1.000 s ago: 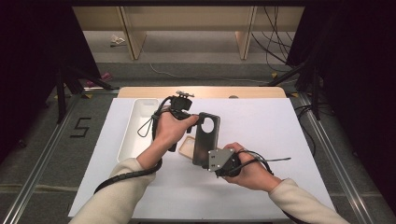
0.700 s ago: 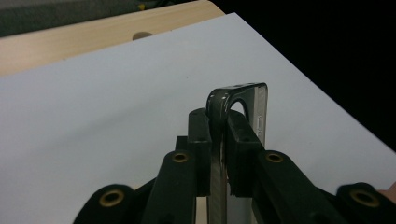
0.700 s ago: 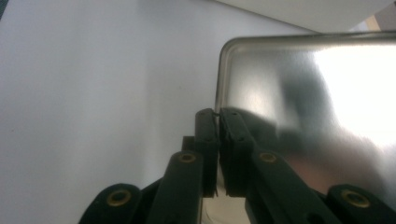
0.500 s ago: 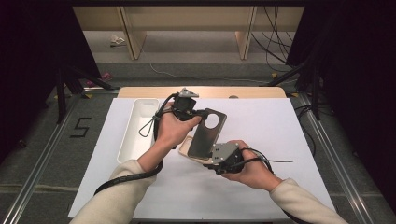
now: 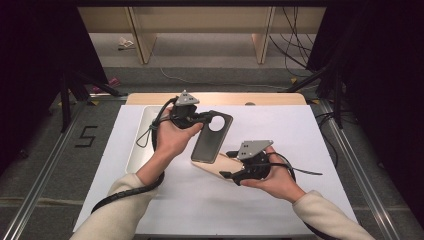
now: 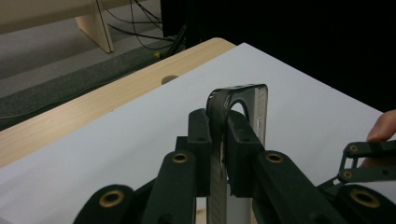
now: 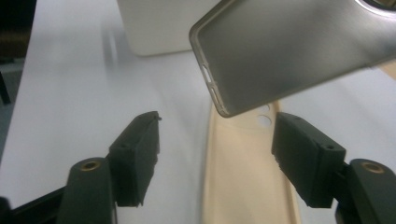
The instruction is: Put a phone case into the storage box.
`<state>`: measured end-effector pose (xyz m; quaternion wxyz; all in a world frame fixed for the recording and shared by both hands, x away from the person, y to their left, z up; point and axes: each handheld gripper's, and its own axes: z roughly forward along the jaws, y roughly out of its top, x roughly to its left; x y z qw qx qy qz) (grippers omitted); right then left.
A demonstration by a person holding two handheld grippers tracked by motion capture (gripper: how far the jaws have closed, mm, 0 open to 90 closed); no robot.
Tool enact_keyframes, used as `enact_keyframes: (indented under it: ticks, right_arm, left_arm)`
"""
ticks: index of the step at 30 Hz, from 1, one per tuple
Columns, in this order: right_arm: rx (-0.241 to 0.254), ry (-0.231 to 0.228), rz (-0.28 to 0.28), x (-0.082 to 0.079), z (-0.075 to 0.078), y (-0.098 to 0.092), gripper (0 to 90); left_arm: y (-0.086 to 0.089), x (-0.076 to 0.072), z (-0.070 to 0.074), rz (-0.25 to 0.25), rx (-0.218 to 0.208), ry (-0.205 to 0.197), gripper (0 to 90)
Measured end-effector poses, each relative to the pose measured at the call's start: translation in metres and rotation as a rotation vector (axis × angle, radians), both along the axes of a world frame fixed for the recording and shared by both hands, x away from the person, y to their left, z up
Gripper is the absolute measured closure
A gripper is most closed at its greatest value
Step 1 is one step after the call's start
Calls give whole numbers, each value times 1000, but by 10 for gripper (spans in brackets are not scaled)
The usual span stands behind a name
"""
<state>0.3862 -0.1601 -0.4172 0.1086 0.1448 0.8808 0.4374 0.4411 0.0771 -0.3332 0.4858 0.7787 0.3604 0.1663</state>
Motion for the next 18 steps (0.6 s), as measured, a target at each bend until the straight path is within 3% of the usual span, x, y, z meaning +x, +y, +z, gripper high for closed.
enact_keyframes:
  ticks: [9,18]
  right_arm:
    - [99,64,-78,9,-3,-19,257]
    - [140,78,-121,9,-4,-36,235]
  left_arm:
    - [16,-2,4,-21,1,-34,812]
    - [30,-2,9,-24,-19,-61,812]
